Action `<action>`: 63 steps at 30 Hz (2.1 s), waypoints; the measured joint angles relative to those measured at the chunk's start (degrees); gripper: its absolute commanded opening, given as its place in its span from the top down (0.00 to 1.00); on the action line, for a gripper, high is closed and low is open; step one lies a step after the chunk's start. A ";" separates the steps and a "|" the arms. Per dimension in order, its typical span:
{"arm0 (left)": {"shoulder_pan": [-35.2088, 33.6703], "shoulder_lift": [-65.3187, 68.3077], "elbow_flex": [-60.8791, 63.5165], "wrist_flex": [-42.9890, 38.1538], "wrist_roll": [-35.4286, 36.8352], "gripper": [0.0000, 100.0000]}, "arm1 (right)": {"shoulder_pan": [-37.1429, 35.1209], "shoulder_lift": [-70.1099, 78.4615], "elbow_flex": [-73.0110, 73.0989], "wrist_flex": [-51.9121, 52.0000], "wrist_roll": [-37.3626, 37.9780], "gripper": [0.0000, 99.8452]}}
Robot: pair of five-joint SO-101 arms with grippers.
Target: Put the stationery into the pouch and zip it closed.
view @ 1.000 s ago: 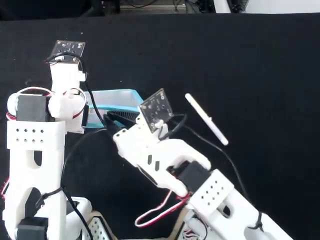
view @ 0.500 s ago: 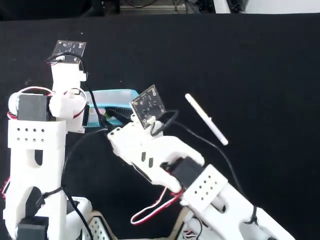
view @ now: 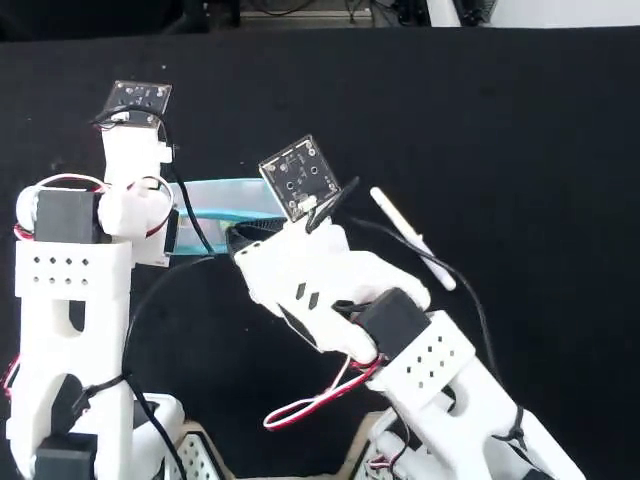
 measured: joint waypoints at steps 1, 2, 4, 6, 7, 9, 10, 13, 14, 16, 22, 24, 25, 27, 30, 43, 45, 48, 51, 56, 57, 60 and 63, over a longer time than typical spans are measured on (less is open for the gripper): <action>0.00 0.00 0.00 0.00 0.00 0.97 | 0.00 0.00 0.00 0.26 0.00 0.98; 0.00 0.00 0.00 0.00 0.00 0.97 | 0.00 0.00 0.00 0.35 0.00 0.96; 0.00 0.00 0.00 0.00 0.00 0.97 | 0.00 0.00 0.00 0.53 0.00 0.91; 0.00 0.00 0.00 0.00 0.00 0.97 | 0.00 0.00 0.00 0.62 0.00 0.87; 0.00 0.00 0.00 0.00 0.00 0.97 | 0.00 0.00 0.00 0.97 0.00 0.87; 0.00 0.00 0.00 0.00 0.00 0.97 | -0.18 0.09 -0.09 1.76 0.00 0.88; 0.00 0.00 0.00 0.00 0.00 0.97 | -0.26 0.53 -0.09 1.85 0.00 0.88; 0.00 0.00 0.00 0.00 0.00 0.97 | -0.09 2.64 -0.09 -0.09 0.00 0.89; 0.00 0.00 0.00 0.00 0.00 0.97 | 0.09 3.78 0.18 -1.67 0.00 0.90; 0.00 0.09 0.00 0.00 0.00 0.97 | 0.70 5.63 0.62 -4.92 0.00 0.90; 0.00 0.18 0.09 0.00 0.09 0.97 | 3.08 6.51 -1.41 -3.08 0.00 0.90; 0.09 0.18 0.09 0.00 0.18 0.97 | 3.43 5.10 -3.60 0.97 0.09 0.90; 0.09 0.18 0.09 0.00 0.18 0.97 | 3.60 3.96 -4.92 3.16 0.09 0.90; -0.09 0.18 0.09 0.00 0.09 0.97 | 4.48 1.41 -7.74 7.74 0.09 0.89; -0.09 0.18 0.09 0.00 -0.26 0.97 | 5.27 -3.43 -11.78 12.57 0.53 0.90; -0.09 0.09 0.09 0.00 -0.26 0.97 | 24.26 -0.62 -14.86 19.08 9.05 0.89; -0.09 0.09 0.09 0.00 -0.26 0.97 | 28.48 4.84 -14.95 19.69 11.34 0.89; -0.09 0.09 0.09 0.00 -0.26 0.97 | 31.91 14.07 -15.21 19.69 16.00 0.89; -0.09 0.09 0.09 0.00 -0.26 0.97 | 34.46 24.26 -15.12 16.79 18.46 0.89; -0.09 0.09 0.09 0.00 -0.35 0.97 | 37.10 40.53 -20.92 13.19 19.69 0.89; -0.09 0.09 0.09 0.00 -0.35 0.97 | 37.36 43.52 -23.21 13.19 20.31 0.89; -0.09 0.09 0.09 0.00 -0.35 0.97 | 37.27 51.60 -29.71 13.98 23.03 0.85; -0.09 0.09 0.09 0.00 -0.35 0.97 | 37.36 59.25 -36.92 16.44 25.76 0.84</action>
